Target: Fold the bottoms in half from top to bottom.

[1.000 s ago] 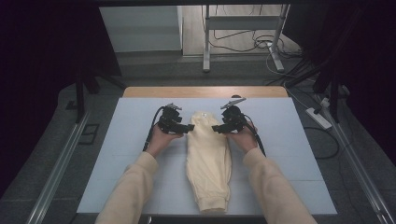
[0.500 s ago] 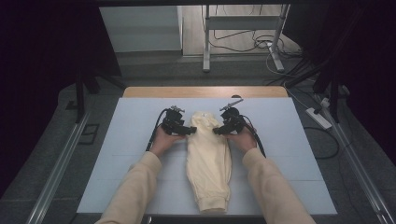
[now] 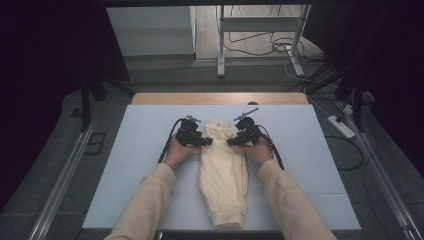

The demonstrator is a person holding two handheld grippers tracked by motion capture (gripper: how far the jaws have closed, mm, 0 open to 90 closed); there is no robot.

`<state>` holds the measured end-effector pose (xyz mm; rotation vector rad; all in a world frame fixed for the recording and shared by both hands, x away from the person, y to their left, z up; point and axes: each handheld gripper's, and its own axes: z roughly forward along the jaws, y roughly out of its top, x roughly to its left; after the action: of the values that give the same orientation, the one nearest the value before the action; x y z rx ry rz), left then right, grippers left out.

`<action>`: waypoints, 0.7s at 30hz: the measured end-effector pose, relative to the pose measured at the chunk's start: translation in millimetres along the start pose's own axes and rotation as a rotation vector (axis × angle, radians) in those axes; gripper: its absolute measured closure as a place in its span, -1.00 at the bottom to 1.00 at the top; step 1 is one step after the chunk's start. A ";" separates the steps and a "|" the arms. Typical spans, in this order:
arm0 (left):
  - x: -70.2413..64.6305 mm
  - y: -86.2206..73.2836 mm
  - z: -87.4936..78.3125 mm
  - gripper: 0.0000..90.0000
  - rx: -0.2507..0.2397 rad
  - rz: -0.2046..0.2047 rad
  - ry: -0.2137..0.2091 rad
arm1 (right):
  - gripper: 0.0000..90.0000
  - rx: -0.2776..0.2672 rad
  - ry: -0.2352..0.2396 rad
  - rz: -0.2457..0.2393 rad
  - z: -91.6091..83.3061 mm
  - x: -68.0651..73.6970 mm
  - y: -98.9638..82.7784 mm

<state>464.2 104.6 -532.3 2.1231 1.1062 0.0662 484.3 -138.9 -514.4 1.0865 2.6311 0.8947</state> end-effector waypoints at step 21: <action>-11.4 2.2 -7.1 0.81 -0.018 0.074 -0.023 | 0.67 -0.030 0.084 0.000 -10.7 1.7 -2.6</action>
<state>456.0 99.6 -522.6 2.1435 1.0098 0.0858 477.8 -144.2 -507.1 1.0641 2.6752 0.9977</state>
